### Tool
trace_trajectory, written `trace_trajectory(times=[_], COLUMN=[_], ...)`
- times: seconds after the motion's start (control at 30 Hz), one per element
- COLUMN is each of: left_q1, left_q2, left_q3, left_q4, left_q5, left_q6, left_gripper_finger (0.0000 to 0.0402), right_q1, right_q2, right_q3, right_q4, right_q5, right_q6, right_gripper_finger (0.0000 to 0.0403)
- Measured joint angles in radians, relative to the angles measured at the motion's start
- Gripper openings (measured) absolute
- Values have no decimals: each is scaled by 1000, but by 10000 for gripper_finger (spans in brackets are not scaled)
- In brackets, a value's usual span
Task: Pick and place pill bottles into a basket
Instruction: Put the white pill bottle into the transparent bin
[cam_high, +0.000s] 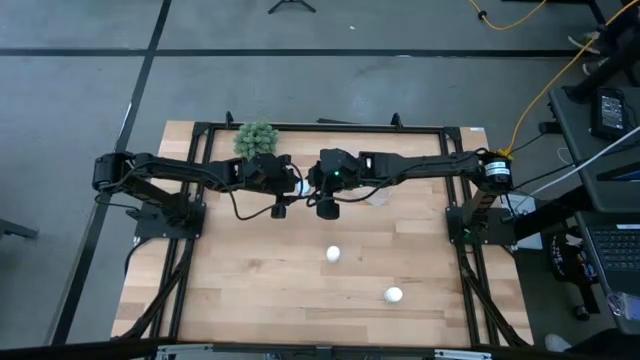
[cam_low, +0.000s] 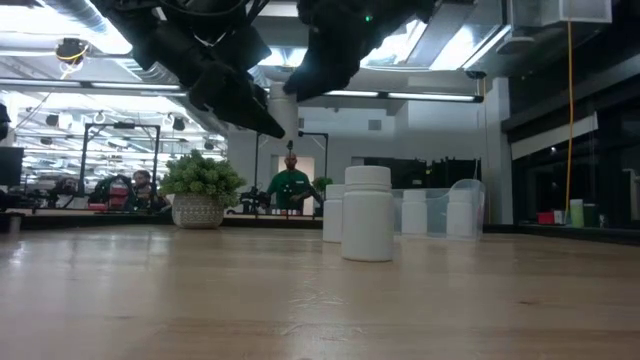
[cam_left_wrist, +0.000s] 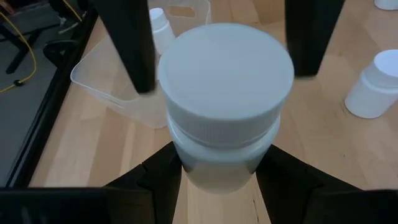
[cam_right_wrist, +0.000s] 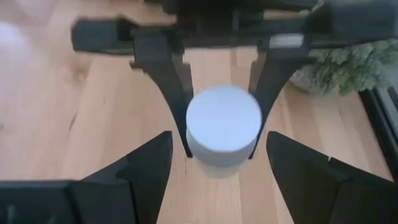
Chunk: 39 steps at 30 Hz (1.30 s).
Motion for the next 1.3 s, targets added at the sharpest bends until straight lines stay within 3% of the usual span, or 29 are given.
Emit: trace_trajectory(times=[0.47, 1.3], left_q1=[0, 0], left_q2=[0, -1], left_q3=[0, 0], left_q4=[0, 8], left_q5=[0, 2], left_q6=[18, 12], left_gripper_finger=[178, 178], right_q1=[0, -2], right_q2=[7, 22], right_q3=[0, -1], right_q4=[66, 71], right_q5=[-24, -23], right_q6=[-15, -27], right_gripper_finger=[251, 164])
